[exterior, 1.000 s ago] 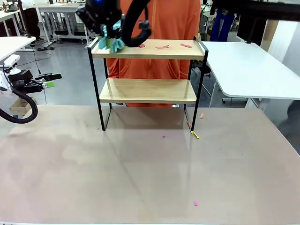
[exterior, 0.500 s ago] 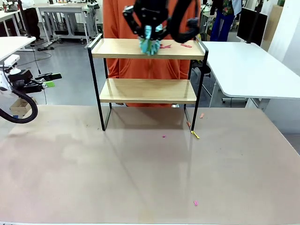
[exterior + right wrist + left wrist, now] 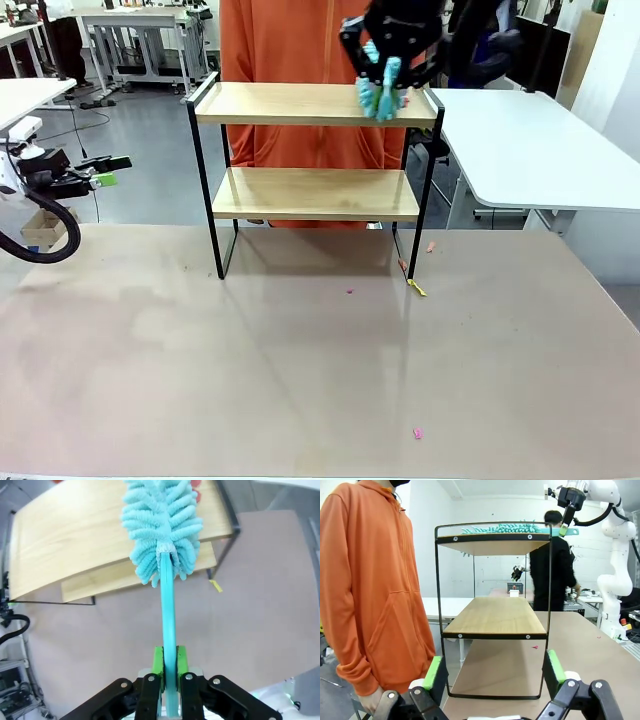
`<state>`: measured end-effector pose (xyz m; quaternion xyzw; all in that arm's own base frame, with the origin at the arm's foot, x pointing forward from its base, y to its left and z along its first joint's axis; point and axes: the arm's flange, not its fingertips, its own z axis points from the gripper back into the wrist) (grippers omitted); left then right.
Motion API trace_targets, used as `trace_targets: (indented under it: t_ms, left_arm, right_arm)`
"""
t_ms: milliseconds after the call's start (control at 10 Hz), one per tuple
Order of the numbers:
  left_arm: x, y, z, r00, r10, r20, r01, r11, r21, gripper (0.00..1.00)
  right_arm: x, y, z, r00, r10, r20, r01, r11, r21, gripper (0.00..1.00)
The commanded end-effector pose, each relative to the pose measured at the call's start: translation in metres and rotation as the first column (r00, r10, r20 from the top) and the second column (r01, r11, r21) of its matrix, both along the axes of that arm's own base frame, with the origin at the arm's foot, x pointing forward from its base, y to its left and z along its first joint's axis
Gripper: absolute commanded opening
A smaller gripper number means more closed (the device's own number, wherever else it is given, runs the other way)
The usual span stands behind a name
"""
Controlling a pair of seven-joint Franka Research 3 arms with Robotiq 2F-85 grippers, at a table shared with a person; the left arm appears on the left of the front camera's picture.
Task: Clean the shelf.
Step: Clean the specific section of the Shelf indicated by the human with the Duster.
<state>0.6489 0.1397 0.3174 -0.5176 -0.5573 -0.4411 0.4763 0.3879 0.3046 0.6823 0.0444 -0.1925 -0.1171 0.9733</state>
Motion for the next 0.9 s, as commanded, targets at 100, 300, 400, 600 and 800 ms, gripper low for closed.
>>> trace_targets:
  t_ms: [100, 300, 400, 600, 800]
  left_arm:
    - [-0.001, 0.0, 0.003, 1.0, -0.006, 0.012, 0.006, 1.0, 0.006, 1.0]
    - [-0.001, 0.0, 0.003, 1.0, -0.006, 0.012, 0.006, 1.0, 0.006, 1.0]
    - [-0.001, 0.0, 0.003, 1.0, -0.006, 0.012, 0.006, 1.0, 0.006, 1.0]
    - [-0.001, 0.0, 0.003, 1.0, -0.006, 0.012, 0.006, 1.0, 0.006, 1.0]
    - [-0.001, 0.0, 0.003, 1.0, -0.006, 0.012, 0.006, 1.0, 0.006, 1.0]
  right_arm:
    - [-0.011, -0.049, -0.003, 0.998, -0.028, -0.052, 0.021, 0.992, -0.122, 0.13]
    - [-0.02, -0.065, 0.007, 0.999, -0.048, -0.024, 0.043, 0.978, -0.206, 0.13]
    - [-0.029, -0.067, 0.013, 0.999, -0.038, 0.011, 0.039, 0.975, -0.219, 0.13]
    - [-0.047, -0.055, 0.021, 0.993, 0.075, 0.091, -0.065, 0.991, -0.116, 0.13]
    - [-0.029, -0.053, 0.019, 1.0, -0.006, -0.001, 0.006, 0.985, -0.173, 0.13]
